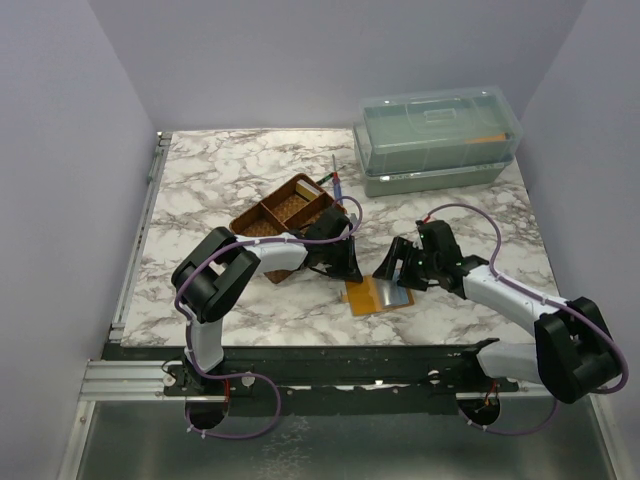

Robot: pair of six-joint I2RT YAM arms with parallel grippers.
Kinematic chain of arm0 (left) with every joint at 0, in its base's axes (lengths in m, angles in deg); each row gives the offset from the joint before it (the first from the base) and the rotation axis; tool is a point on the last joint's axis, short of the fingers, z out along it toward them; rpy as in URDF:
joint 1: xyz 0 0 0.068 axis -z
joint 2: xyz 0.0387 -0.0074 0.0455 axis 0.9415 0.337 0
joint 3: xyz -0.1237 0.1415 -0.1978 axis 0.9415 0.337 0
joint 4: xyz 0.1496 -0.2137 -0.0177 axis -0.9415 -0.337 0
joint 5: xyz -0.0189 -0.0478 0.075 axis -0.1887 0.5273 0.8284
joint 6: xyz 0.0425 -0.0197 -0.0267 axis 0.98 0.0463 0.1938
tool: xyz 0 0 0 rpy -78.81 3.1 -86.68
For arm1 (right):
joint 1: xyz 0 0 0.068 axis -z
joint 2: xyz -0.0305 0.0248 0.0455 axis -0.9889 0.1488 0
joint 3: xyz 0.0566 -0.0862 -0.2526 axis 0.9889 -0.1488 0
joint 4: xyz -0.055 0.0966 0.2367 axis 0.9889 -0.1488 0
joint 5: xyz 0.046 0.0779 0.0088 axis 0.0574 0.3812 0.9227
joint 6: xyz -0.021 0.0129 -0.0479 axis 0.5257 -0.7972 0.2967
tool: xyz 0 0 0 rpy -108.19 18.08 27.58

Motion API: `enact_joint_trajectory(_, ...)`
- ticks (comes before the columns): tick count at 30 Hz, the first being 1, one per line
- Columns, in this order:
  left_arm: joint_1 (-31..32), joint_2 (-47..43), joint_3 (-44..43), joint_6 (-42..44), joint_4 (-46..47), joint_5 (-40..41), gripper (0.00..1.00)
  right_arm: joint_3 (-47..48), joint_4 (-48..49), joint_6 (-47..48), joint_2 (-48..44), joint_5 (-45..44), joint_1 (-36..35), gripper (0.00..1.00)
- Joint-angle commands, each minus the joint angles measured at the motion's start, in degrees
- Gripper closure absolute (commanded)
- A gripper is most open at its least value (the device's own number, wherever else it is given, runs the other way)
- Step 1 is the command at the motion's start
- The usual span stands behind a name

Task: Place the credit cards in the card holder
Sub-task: Turn over the card slot in the card holder.

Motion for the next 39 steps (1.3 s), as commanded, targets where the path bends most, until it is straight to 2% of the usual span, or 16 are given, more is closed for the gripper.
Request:
enact_joint_trajectory(1, 0.1, 0.6, 0.8, 0.7, -0.8, 0.3, 1.00, -1.8, 4.3, 0.5, 0.5, 4.5, 0.1, 0.22)
enact_joint_trajectory(7, 0.2, 0.3, 0.7, 0.6, -0.8, 0.4, 1.00, -5.6, 13.3, -3.6, -0.9, 15.0, -0.1, 0.26)
enact_joint_trajectory(15, 0.2, -1.7, 0.9, -0.2, -0.8, 0.1, 1.00, -11.7, 28.7, -11.2, -1.4, 26.0, -0.1, 0.27)
enact_joint_trajectory(25, -1.1, -5.9, 2.0, -1.3, -2.1, 0.5, 0.99, -15.0, 35.4, -12.6, 5.0, 27.7, -0.7, 0.30)
enact_joint_trajectory(28, -2.5, -8.7, 2.5, -0.7, -3.6, 0.1, 0.96, -15.9, 36.4, -12.1, 7.3, 26.7, -0.8, 0.38)
enact_joint_trajectory(33, -3.7, -13.1, 2.0, 0.0, -6.1, 0.1, 0.93, -18.0, 44.0, -14.3, 12.0, 28.1, -1.3, 0.52)
enact_joint_trajectory(39, -2.4, -10.5, -1.7, -0.7, -5.0, -4.0, 0.97, -18.0, 43.9, -14.1, 15.0, 25.4, -2.0, 0.65)
